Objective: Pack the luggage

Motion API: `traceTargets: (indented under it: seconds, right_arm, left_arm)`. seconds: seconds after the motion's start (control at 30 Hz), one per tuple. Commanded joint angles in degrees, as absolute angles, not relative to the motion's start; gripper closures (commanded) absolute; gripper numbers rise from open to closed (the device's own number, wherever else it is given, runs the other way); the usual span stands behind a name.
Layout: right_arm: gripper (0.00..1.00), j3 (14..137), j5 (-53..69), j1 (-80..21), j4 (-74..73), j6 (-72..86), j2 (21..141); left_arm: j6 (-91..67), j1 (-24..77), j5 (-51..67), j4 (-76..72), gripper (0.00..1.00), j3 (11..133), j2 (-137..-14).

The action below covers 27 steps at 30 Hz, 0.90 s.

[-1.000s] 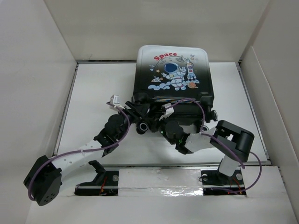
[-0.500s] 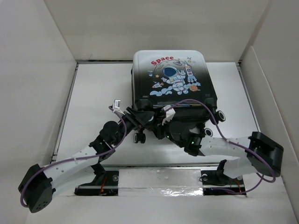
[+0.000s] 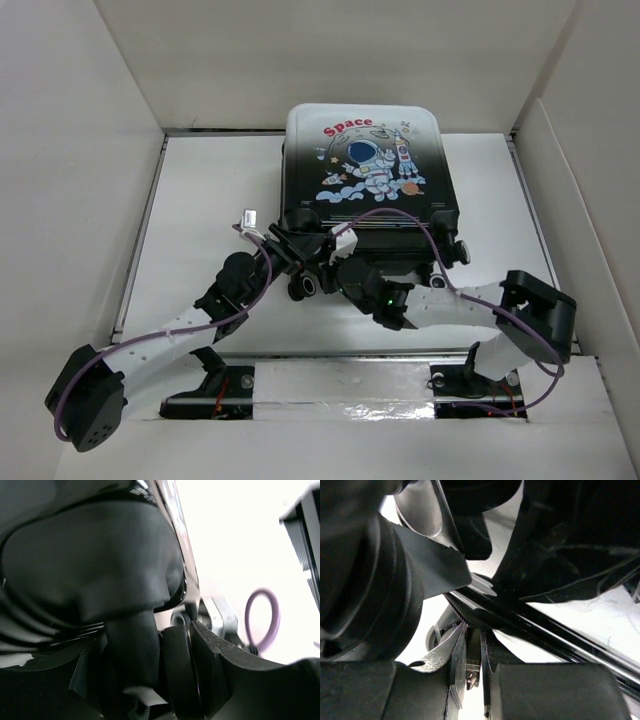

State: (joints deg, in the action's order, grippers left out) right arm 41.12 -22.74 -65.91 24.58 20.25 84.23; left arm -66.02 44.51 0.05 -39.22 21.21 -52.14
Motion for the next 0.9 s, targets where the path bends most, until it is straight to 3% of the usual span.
traceTargets:
  seconds: [0.0, 0.17, 0.23, 0.37, 0.63, 0.87]
  right_arm:
    - [1.00, 49.40, 5.63, -76.03, 48.32, 21.35, 91.67]
    - [1.00, 39.48, -6.40, -74.63, 48.44, 21.62, 80.79]
    - [1.00, 36.49, -5.89, -74.09, 47.38, 22.67, 76.93]
    - [1.00, 33.15, -14.91, -72.95, 34.74, 23.38, 69.99]
    - [1.00, 21.54, -19.42, -61.63, 13.58, 23.73, 49.51]
    - [1.00, 20.30, -11.72, -56.08, 6.41, 20.92, 37.44]
  left_arm:
    - [-68.82, 48.52, 10.46, -65.92, 1.00, 26.54, -52.83]
    - [-65.22, 47.90, 6.17, -59.25, 1.00, 25.84, -47.47]
    - [-63.38, 47.90, 5.10, -58.54, 1.00, 24.88, -45.89]
    - [-60.39, 45.62, 2.20, -50.20, 1.00, 24.70, -41.23]
    - [-57.13, 36.04, 1.23, -36.31, 1.00, 22.94, -28.14]
    - [-58.88, 35.51, 6.39, -41.11, 1.00, 21.62, -32.95]
